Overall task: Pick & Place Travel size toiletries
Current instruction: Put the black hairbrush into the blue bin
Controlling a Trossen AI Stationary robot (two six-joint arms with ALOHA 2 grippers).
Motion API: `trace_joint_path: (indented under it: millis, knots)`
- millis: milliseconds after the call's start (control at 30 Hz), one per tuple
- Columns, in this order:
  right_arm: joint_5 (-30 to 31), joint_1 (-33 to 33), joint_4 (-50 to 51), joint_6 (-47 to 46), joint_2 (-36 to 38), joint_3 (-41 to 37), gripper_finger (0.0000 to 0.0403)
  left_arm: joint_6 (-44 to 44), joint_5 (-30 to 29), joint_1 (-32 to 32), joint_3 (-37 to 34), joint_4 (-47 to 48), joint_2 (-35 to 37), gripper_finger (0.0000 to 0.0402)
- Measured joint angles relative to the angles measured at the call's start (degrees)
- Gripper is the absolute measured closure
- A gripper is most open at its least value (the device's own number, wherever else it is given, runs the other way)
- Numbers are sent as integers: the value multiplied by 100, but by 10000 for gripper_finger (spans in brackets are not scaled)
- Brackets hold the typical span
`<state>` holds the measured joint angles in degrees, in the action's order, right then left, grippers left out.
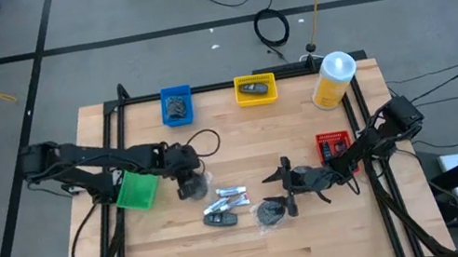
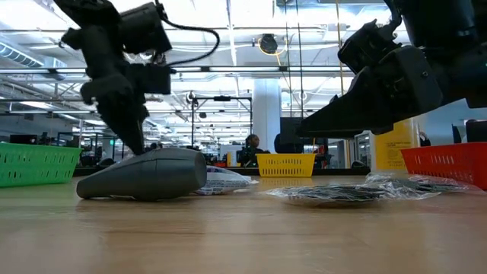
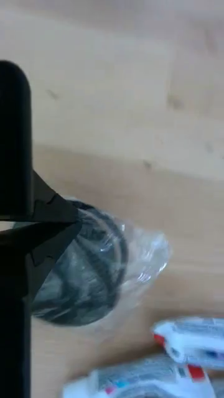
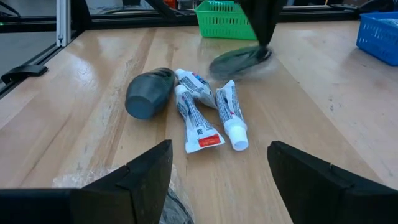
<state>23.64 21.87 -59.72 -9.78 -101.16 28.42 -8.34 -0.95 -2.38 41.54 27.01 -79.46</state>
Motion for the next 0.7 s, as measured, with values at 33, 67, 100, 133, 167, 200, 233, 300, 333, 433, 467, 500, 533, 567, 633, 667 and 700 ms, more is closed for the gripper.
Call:
trace_joint_path:
  millis: [33, 67, 100, 133, 167, 200, 233, 300, 333, 433, 467, 500, 533, 567, 633, 667, 700]
  knots:
    - [0, 0, -1, -2, 0, 0, 149, -70, -120, 22, 0, -27, 117, 398]
    - [0, -2, -2, -4, 0, 0, 149, -123, -276, 62, 0, -122, 238, 396]
    - [0, 0, 0, -19, 0, 0, 149, -161, -447, 123, 2, -236, 342, 396]
    - [-5, -1, 0, -58, 0, 0, 149, -184, -605, 197, 4, -386, 419, 397]
    - [-20, -1, 0, -116, 0, 0, 149, -181, -744, 279, 7, -563, 473, 399]
    - [-52, -4, -1, -160, 0, 0, 149, -163, -850, 372, 7, -717, 503, 400]
    - [-126, -17, -3, -171, 0, 0, 149, -111, -926, 476, 7, -901, 521, 399]
    - [-138, -42, -2, -176, 0, 0, 149, 17, -973, 677, 12, -1391, 527, 398]
    - [-133, -44, -8, -177, 0, 0, 149, 55, -976, 758, 17, -1537, 517, 399]
    - [-131, -46, -20, -175, 0, 0, 149, -214, -1086, 856, 17, -1595, 449, 399]
    - [-131, -46, -31, -175, 0, 0, 149, -363, -1108, 814, 17, -1518, 437, 394]
    - [-133, -44, -40, -175, 0, 0, 149, -590, -1090, 751, 17, -1372, 440, 386]
    - [-133, -44, -41, -175, 0, 0, 149, -810, -977, 663, 17, -1240, 446, 375]
    - [-133, -46, -37, -175, 0, 0, 149, -966, -801, 563, 17, -1090, 448, 361]
    - [-133, -44, -35, -175, 0, 0, 149, -1252, -476, 376, 17, -638, 443, 323]
    - [-132, -45, -34, -175, 0, 0, 149, -1422, -367, 295, 15, -435, 443, 302]
    - [-132, -44, -28, -175, 0, 0, 149, -1598, -270, 228, 15, -264, 443, 278]
